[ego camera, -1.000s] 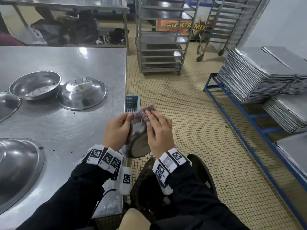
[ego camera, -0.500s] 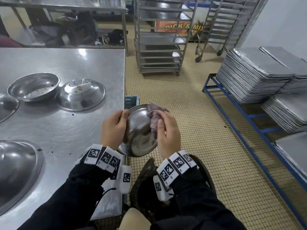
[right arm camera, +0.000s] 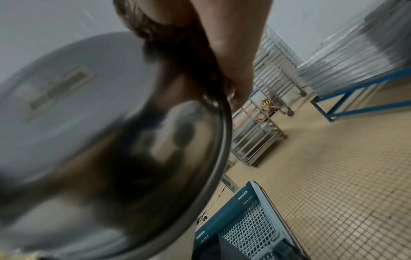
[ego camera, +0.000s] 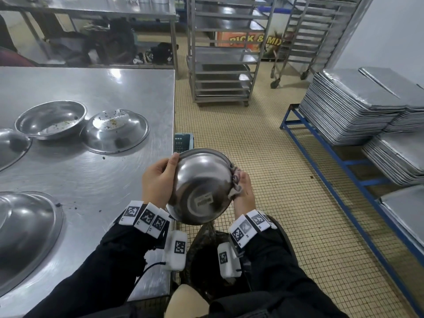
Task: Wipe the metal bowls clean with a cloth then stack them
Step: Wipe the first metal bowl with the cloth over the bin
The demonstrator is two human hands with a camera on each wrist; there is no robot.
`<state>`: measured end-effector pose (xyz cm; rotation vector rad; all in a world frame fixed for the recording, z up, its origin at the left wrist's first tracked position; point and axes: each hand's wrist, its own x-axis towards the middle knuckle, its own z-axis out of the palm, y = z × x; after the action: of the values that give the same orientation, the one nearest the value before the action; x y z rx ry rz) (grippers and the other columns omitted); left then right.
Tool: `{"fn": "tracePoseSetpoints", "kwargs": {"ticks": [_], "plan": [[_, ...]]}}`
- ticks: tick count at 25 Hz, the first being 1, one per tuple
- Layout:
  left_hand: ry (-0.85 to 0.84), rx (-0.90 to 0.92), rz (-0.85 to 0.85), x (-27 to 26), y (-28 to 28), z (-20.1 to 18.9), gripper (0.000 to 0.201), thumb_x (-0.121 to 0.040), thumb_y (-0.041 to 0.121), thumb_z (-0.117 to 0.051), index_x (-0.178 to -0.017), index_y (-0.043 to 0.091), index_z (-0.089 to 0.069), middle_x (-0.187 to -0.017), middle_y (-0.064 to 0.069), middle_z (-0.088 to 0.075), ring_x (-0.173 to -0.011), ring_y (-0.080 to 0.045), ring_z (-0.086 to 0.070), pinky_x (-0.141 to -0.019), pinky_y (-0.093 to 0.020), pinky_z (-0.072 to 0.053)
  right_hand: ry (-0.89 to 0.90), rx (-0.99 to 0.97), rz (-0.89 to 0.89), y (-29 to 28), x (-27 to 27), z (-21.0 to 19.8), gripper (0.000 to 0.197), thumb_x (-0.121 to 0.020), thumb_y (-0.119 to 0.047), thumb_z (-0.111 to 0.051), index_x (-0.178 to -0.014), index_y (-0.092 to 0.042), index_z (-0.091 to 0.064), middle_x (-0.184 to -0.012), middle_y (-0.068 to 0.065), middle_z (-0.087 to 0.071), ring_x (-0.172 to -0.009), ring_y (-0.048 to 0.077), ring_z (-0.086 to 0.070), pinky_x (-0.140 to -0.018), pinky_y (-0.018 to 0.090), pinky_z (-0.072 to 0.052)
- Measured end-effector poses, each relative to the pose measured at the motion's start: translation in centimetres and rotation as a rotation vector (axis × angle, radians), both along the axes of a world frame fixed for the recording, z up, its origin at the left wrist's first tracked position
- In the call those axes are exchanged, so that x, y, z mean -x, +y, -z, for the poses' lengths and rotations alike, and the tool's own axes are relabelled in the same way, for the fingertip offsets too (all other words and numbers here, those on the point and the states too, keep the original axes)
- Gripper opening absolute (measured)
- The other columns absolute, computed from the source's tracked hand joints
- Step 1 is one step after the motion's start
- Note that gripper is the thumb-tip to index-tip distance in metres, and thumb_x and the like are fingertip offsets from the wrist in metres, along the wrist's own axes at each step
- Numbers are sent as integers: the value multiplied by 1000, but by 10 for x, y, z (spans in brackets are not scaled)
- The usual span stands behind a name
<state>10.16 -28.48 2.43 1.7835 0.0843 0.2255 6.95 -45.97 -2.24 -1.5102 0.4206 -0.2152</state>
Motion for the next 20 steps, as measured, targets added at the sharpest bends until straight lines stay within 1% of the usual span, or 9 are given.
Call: {"fn": "tracePoseSetpoints", "kwargs": {"ticks": [3, 6, 7, 9, 12, 15, 16, 17, 20], "plan": [[34, 60, 45, 6, 2, 13, 28, -98, 34, -51, -85, 16, -68, -79, -10, -68, -71, -15, -61, -68, -26, -49, -9, -11, 7, -12, -4, -1, 31, -95, -50, -39, -93, -24, -54, -89, -3, -61, -83, 16, -59, -83, 42, -51], [9, -82, 167, 9, -1, 16, 18, -102, 23, -41, -96, 18, -56, -83, 0, -60, -73, -9, -55, -69, -23, -41, -119, 210, -10, -23, -6, -22, 20, -95, -35, -45, -90, -18, -52, -76, -5, -56, -65, 3, -56, -61, 25, -46], [-6, -123, 218, 9, -3, 13, 15, -102, 22, -40, -99, 20, -54, -85, 3, -59, -76, -9, -55, -70, -23, -40, -148, 281, -56, -25, -5, -31, 16, -97, -28, -45, -91, -15, -51, -74, -5, -55, -59, -4, -54, -56, 19, -44], [-65, -218, 299, 9, -9, 5, 11, -101, 23, -43, -101, 21, -55, -85, 7, -58, -79, -7, -56, -68, -20, -41, -189, 383, -152, -26, -5, -45, 11, -99, -20, -44, -93, -12, -49, -74, -5, -54, -56, -7, -53, -52, 13, -42], [-160, -362, 278, 11, -13, -1, 18, -96, 31, -51, -100, 19, -63, -79, 13, -61, -75, -4, -59, -66, -21, -48, -244, 572, -228, -23, -8, -52, 11, -98, -23, -45, -95, -15, -50, -80, 0, -59, -70, 8, -58, -61, 19, -46], [-184, -276, 218, 12, -7, 0, 14, -93, 30, -58, -86, 22, -68, -69, 7, -65, -61, -2, -58, -56, -16, -47, -315, 686, -239, -16, -9, -50, 17, -98, -30, -43, -101, -16, -52, -90, 1, -61, -82, 16, -59, -73, 26, -50], [-180, -225, 207, 11, -5, 0, 16, -92, 29, -60, -79, 24, -67, -63, 5, -63, -54, -4, -55, -52, -19, -45, -340, 717, -216, -14, -8, -48, 20, -98, -31, -43, -105, -15, -52, -95, 0, -60, -85, 14, -58, -76, 26, -49], [-172, -191, 189, 11, -4, 2, 20, -93, 29, -60, -73, 26, -65, -57, 4, -59, -50, -7, -51, -51, -28, -45, -352, 717, -181, -11, -6, -44, 22, -98, -31, -43, -110, -15, -52, -99, -2, -60, -88, 12, -58, -76, 23, -49], [-108, -140, 100, 12, -4, 3, 28, -94, 32, -57, -68, 24, -62, -51, 4, -52, -49, -21, -49, -49, -47, -48, -311, 566, 27, 4, 4, -34, 27, -95, -31, -50, -117, -17, -45, -110, -2, -59, -94, 10, -61, -71, 11, -50]]}}
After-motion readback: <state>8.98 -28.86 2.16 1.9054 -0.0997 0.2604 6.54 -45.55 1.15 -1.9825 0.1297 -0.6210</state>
